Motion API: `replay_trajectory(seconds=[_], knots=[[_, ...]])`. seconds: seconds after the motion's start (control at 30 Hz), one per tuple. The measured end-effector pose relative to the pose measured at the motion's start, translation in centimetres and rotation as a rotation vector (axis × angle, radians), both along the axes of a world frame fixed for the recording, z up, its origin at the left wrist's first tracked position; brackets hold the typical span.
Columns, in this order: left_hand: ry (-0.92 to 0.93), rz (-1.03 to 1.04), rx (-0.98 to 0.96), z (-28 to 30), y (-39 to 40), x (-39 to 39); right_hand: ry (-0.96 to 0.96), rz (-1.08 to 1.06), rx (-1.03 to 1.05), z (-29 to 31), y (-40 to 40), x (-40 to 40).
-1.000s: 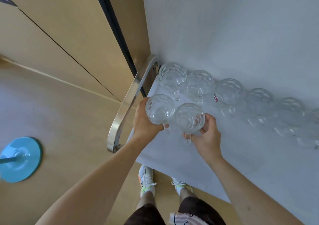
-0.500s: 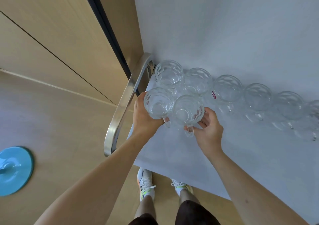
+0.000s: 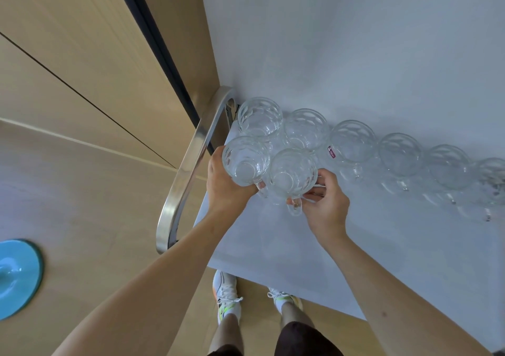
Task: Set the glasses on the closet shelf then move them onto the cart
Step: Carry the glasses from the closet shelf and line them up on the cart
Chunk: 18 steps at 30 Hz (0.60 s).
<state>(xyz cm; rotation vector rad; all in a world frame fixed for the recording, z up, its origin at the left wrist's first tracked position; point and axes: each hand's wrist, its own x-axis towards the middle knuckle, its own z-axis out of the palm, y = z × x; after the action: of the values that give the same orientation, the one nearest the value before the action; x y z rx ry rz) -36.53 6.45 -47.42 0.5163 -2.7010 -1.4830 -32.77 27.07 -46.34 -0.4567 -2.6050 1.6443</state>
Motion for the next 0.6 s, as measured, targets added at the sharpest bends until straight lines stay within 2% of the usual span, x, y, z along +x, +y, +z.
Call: replay_trajectory(seconds=[0.4,0.6], knots=[[-0.073,-0.041,-0.025,1.7,0.0,0.6,-0.016,0.09,0.019,0.3,0.9,-0.9],[-0.136,-0.081,-0.065,2.7,-0.2,0.8,-0.027,0.145,0.094,0.8,1.4,-1.3]])
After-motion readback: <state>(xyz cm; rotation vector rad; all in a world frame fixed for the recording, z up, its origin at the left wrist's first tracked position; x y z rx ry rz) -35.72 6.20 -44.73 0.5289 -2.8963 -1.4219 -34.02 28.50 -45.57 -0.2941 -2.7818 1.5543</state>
